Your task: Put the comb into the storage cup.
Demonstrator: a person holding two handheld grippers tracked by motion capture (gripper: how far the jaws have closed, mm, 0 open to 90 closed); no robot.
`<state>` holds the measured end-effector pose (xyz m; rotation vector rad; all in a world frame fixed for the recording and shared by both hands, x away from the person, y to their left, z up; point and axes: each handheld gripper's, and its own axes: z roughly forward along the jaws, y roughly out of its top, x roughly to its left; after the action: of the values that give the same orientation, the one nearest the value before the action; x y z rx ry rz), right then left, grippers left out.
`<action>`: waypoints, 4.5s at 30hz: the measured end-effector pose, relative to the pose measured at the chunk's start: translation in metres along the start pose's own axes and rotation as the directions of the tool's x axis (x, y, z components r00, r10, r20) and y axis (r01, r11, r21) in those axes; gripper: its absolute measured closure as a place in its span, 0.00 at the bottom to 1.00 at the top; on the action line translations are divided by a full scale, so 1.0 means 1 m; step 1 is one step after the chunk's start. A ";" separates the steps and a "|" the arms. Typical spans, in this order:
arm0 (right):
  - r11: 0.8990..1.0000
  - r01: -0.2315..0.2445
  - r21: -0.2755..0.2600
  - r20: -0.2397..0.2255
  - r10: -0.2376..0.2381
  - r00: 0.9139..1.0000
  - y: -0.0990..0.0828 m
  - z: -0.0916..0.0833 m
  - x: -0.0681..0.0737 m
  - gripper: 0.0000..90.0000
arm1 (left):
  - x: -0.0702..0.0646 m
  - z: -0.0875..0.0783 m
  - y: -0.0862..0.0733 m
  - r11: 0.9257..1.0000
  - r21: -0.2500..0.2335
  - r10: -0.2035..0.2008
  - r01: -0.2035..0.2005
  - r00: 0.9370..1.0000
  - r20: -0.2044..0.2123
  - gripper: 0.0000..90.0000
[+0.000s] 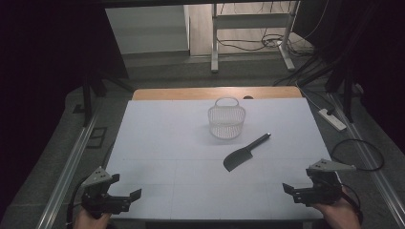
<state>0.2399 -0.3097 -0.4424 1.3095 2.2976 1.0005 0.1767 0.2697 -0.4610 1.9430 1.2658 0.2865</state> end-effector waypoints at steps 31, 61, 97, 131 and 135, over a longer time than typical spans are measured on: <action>0.996 0.080 0.024 -0.043 -0.079 0.996 0.024 0.015 0.003 0.00 | 0.001 0.000 0.000 1.000 -0.005 -0.014 0.014 1.000 0.004 0.00; 0.996 0.084 0.032 -0.065 -0.082 0.995 0.050 0.038 -0.004 0.00 | 0.002 -0.001 0.000 1.000 -0.008 -0.020 0.020 1.000 0.009 0.00; 0.991 0.102 0.085 -0.066 -0.097 0.993 0.083 0.075 -0.008 0.00 | 0.004 -0.001 -0.001 1.000 -0.010 -0.029 0.030 0.999 0.015 0.00; 0.986 0.106 0.127 -0.045 -0.101 0.994 0.114 0.114 -0.019 0.00 | 0.004 -0.001 -0.001 0.999 -0.010 -0.031 0.031 0.999 0.017 0.00; 0.986 0.101 0.131 -0.034 -0.097 0.995 0.118 0.119 -0.020 0.00 | 0.004 -0.001 -0.001 0.999 -0.010 -0.031 0.031 0.999 0.017 0.00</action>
<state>0.3924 -0.2374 -0.4449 1.2233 2.4608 0.8525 0.1778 0.2736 -0.4620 1.9121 1.2797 0.2600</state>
